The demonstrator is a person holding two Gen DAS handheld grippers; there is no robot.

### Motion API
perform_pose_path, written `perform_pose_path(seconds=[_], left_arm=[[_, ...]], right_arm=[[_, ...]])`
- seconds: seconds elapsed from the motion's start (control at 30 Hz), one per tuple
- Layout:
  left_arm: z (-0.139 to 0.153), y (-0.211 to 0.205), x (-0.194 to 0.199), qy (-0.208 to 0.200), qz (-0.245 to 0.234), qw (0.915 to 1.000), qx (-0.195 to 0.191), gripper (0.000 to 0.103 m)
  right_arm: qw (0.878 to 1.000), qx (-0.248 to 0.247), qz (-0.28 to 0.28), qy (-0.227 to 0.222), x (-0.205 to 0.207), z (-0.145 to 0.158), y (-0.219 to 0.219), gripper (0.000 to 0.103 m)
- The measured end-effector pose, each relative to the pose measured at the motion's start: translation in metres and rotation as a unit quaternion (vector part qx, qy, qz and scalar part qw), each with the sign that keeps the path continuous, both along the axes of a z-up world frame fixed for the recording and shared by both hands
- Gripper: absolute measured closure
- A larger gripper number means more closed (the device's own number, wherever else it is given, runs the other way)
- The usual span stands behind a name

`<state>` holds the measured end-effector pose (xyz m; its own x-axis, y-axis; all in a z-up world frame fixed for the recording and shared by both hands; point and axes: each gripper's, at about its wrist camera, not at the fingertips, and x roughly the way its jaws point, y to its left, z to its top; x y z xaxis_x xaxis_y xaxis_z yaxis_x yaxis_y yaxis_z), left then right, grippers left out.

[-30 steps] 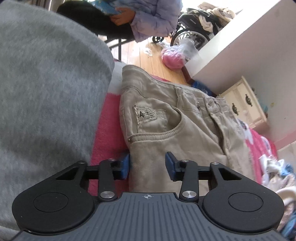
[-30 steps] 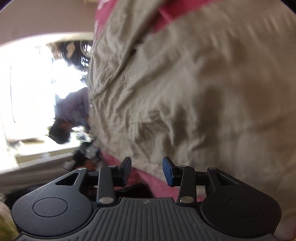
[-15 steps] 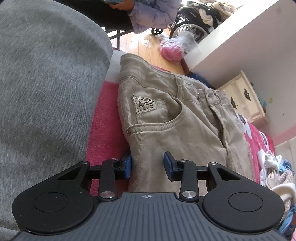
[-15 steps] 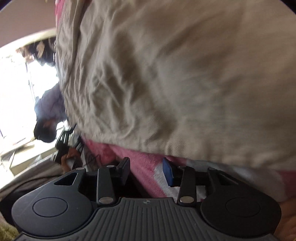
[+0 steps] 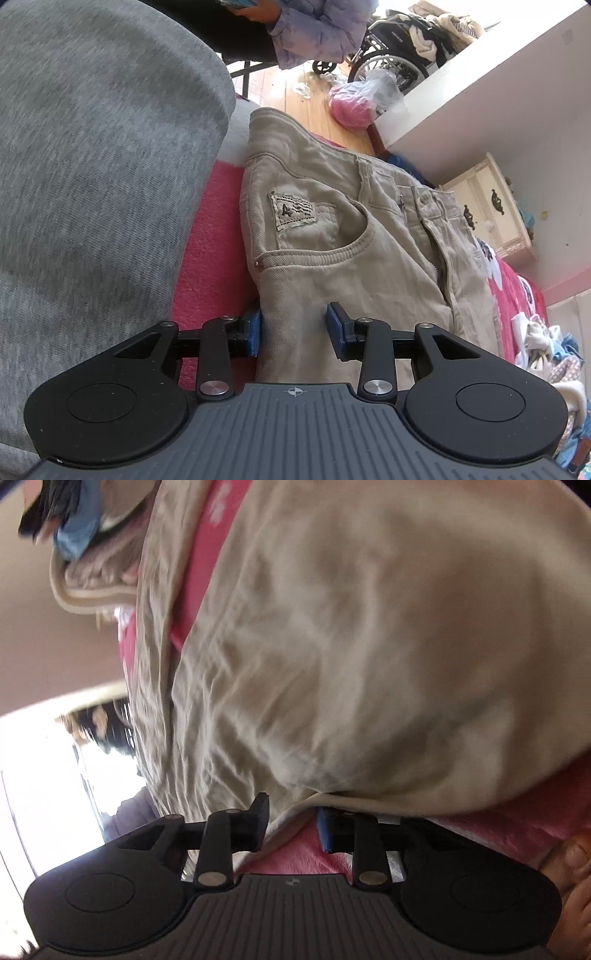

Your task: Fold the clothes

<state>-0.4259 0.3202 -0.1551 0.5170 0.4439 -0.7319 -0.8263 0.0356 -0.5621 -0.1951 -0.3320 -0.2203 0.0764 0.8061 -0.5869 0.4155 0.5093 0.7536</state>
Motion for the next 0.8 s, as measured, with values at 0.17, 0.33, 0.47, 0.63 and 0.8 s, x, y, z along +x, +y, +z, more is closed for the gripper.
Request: perform_pose_path(seconds=[0.17, 0.33, 0.47, 0.63, 0.8], left_arm=[[0.0, -0.002, -0.001, 0.002, 0.002, 1.0, 0.005, 0.069], [0.0, -0.007, 0.001, 0.01, 0.002, 0.9997, 0.021, 0.073], [0.0, -0.009, 0.002, 0.017, 0.002, 0.9994, 0.03, 0.076], [0.001, -0.011, 0.008, 0.037, -0.006, 0.9981, 0.048, 0.078], [0.002, -0.012, 0.012, 0.047, -0.011, 0.9972, 0.057, 0.078]], right_arm=[[0.999, -0.024, 0.003, -0.027, 0.004, 0.005, 0.002, 0.074], [0.999, -0.038, -0.003, -0.022, 0.002, 0.005, 0.016, 0.074], [0.998, -0.05, 0.001, -0.024, 0.004, 0.012, 0.015, 0.083], [0.996, -0.07, 0.025, -0.049, 0.007, 0.026, 0.018, 0.089], [0.994, -0.082, 0.04, -0.06, 0.006, 0.031, 0.018, 0.09]])
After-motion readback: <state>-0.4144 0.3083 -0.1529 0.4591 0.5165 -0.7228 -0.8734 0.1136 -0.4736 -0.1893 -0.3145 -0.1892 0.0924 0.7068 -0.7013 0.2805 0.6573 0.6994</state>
